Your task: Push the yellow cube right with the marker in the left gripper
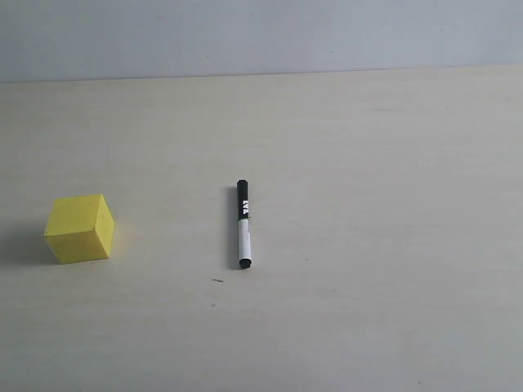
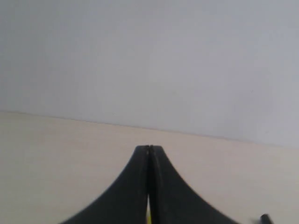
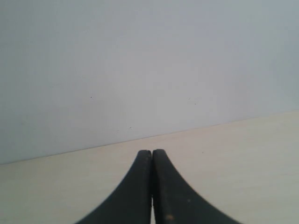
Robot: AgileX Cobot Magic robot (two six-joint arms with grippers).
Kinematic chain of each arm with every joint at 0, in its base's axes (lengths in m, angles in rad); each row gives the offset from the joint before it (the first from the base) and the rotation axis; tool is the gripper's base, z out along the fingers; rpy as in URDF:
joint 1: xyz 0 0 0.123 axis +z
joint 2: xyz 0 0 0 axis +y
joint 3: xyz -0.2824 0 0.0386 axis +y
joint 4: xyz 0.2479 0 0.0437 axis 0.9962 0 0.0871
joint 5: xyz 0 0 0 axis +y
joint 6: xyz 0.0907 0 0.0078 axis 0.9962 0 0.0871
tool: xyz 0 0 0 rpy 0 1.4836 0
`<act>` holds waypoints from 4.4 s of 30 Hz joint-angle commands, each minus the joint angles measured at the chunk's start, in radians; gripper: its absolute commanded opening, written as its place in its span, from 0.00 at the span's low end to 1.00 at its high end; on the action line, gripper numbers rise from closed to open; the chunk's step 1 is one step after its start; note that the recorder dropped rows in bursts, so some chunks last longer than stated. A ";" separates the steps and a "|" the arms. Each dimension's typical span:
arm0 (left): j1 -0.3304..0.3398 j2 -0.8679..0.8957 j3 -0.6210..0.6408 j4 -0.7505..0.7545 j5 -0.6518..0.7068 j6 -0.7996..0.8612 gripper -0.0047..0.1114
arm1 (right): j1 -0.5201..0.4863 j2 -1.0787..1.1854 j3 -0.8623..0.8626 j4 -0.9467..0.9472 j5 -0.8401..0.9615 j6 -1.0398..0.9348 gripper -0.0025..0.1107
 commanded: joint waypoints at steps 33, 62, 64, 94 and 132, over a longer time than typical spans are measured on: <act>0.000 0.615 -0.684 1.398 -0.416 -1.541 0.04 | -0.006 -0.006 0.004 -0.006 -0.001 -0.003 0.02; 0.003 1.111 -0.924 0.862 0.801 -0.137 0.04 | -0.006 -0.006 0.004 -0.006 -0.001 -0.003 0.02; 0.003 1.231 -1.076 0.424 0.936 -0.060 0.04 | -0.006 -0.006 0.004 -0.006 -0.001 -0.003 0.02; -0.701 2.055 -1.613 -0.053 0.900 -0.309 0.71 | -0.006 -0.006 0.004 -0.006 -0.001 -0.003 0.02; -0.646 2.254 -1.718 -0.072 1.005 -0.387 0.70 | -0.006 -0.006 0.004 -0.006 -0.001 -0.003 0.02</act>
